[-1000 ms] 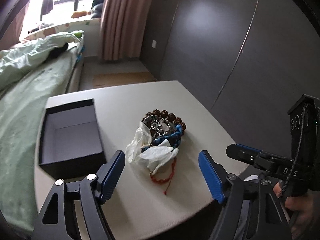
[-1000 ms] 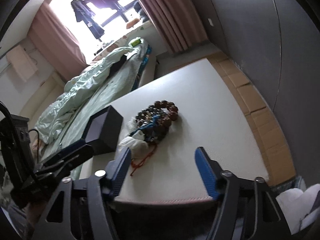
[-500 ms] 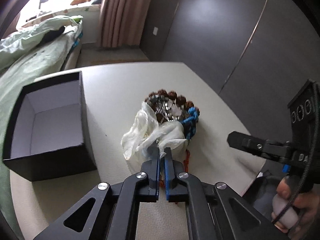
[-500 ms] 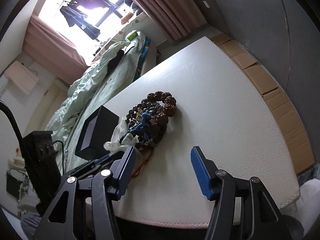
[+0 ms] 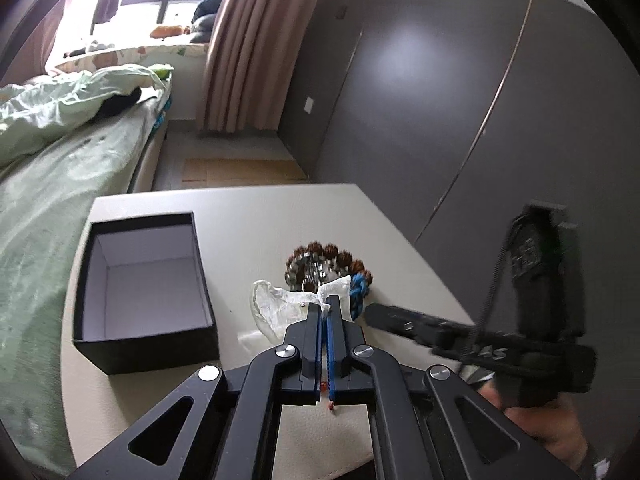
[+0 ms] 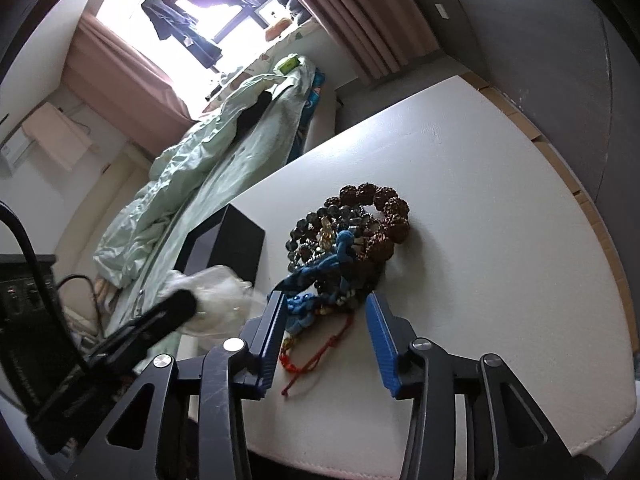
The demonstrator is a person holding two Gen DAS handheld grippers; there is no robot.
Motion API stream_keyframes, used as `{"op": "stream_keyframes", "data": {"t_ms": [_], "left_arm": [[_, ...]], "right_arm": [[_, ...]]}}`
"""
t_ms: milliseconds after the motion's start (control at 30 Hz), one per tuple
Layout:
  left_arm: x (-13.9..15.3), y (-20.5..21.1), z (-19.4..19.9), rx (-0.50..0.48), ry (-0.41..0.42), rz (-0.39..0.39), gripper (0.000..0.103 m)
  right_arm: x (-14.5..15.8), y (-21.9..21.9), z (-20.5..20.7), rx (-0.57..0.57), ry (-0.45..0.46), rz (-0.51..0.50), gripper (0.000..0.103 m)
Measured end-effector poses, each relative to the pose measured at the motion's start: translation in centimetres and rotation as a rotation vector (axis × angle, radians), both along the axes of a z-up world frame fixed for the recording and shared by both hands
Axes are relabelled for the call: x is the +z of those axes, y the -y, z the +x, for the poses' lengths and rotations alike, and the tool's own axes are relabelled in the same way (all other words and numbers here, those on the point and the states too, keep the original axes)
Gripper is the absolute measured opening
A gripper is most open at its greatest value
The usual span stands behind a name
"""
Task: Organize jewelry
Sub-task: 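Drop tissue in black box with left gripper while right gripper grasps blue bracelet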
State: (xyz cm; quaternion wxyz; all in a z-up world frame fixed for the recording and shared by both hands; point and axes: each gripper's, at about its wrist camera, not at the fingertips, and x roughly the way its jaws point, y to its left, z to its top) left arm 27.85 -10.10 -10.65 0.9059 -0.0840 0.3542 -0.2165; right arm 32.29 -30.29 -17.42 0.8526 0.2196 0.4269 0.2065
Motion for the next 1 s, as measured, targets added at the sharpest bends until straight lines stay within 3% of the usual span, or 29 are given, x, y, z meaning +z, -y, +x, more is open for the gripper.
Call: {"op": "stream_keyframes", "data": {"t_ms": [167, 300, 333, 500, 600, 767, 900, 967, 1000], "left_arm": [[2.1, -1.6, 0.2, 0.044, 0.036, -0.028, 0.001], [4.4, -3.5, 1.8, 0.090, 0.058, -0.104, 0.001], [5.0, -3.8, 1.9, 0.095, 0.074, -0.102, 0.001], [6.7, -6.3, 3.4, 0.123, 0.055, -0.135, 0.001], [6.6, -8.2, 3.4, 0.140, 0.006, -0.185, 0.001], [5.7, -10.5, 3.3, 0.162, -0.050, -0.203, 0.001], [4.7, -11.1, 3.5, 0.159, -0.081, -0.192, 0.001], [3.7, -11.4, 3.8, 0.158, -0.107, -0.212, 0.001], [3.3, -11.5, 3.9, 0.159, -0.116, -0.210, 0.001]], "right_arm": [[-0.1, -1.0, 1.0, 0.000, 0.000, -0.047, 0.037], [-1.0, -2.1, 2.1, 0.014, -0.045, -0.095, 0.009], [-1.1, -2.2, 2.2, 0.010, -0.049, -0.102, 0.006], [-0.2, -2.1, 1.4, 0.014, 0.003, -0.080, 0.002], [0.3, -2.1, 0.9, 0.010, 0.005, -0.077, 0.002], [2.1, -2.1, 0.2, -0.013, 0.034, -0.052, 0.002], [2.8, -3.1, 0.7, -0.046, 0.004, -0.128, 0.002], [2.2, -3.0, 1.4, -0.069, -0.048, -0.148, 0.012], [1.7, -2.8, 1.8, -0.084, -0.081, -0.150, 0.037]]}}
